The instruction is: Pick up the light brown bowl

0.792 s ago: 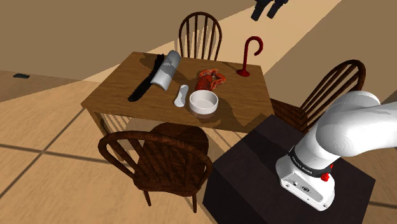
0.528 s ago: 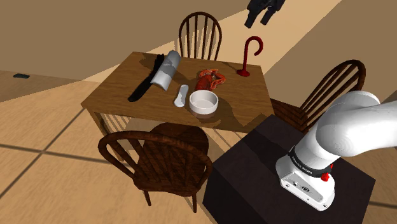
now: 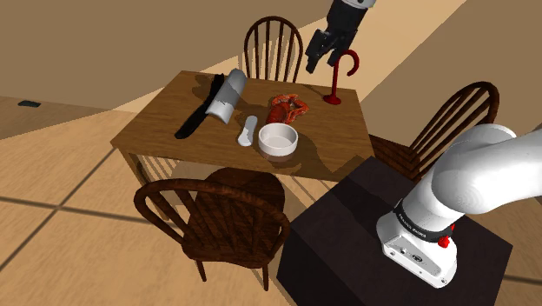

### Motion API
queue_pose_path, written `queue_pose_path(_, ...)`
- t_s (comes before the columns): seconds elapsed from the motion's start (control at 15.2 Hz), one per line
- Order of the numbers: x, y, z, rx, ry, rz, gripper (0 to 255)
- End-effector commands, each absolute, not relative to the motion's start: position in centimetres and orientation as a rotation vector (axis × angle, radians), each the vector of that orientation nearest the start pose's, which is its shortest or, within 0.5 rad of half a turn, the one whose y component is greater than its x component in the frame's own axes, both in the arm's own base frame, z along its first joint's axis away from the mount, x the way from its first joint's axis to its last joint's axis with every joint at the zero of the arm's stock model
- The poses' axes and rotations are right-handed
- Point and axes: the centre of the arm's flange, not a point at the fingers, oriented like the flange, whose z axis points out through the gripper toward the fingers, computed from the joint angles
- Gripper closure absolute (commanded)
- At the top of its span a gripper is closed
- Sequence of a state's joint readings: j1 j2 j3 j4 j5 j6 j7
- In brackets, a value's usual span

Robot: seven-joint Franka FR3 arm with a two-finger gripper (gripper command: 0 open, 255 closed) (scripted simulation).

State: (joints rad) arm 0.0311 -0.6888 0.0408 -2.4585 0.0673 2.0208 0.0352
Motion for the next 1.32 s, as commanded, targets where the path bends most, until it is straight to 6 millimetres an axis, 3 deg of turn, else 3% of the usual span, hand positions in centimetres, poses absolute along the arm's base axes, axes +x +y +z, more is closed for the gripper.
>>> queue_pose_path(0.0,38.1,3.7,52.9,-3.072,-0.011,-0.378,0)
queue_pose_path(1.25,49.4,8.2,30.7,-3.118,0.007,-0.298,0)
